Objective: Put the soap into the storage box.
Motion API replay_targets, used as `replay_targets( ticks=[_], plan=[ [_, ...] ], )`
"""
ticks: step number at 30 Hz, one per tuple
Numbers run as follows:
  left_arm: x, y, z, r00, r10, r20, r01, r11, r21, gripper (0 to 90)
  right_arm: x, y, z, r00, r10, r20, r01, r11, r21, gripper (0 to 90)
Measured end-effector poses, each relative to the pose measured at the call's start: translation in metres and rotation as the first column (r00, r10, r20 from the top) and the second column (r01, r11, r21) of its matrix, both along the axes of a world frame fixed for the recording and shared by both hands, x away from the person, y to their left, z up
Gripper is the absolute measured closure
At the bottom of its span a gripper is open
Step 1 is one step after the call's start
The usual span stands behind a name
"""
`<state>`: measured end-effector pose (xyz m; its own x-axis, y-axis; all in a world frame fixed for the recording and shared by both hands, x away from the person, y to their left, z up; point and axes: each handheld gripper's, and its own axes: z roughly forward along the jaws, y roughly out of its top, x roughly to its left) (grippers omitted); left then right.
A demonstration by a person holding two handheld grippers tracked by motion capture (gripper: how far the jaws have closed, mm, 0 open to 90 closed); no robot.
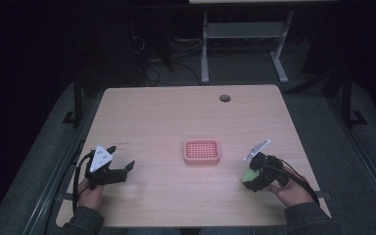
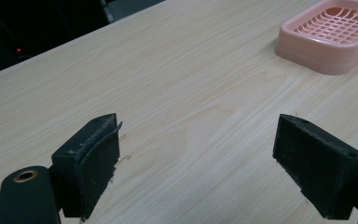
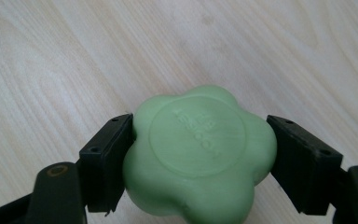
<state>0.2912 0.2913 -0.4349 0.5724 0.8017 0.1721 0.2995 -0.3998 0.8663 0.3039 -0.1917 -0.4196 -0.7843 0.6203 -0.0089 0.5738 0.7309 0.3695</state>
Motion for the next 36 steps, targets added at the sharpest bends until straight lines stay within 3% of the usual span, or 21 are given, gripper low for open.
replay_targets(
  ticks=[11, 36],
  plan=[
    [0.0, 0.0, 0.001, 1.0, -0.002, -0.003, 0.002, 1.0, -0.001, 14.1, 0.011, 0.016, 0.009, 0.999, 0.044, 0.012, -0.044, 0.999, -0.009, 25.7],
    [0.0, 0.0, 0.001, 1.0, -0.005, -0.003, 0.005, 1.0, -0.001, 14.1, 0.033, 0.032, 0.019, 0.9971, 0.075, 0.011, -0.075, 0.9972, 0.009, 25.7]
  ],
)
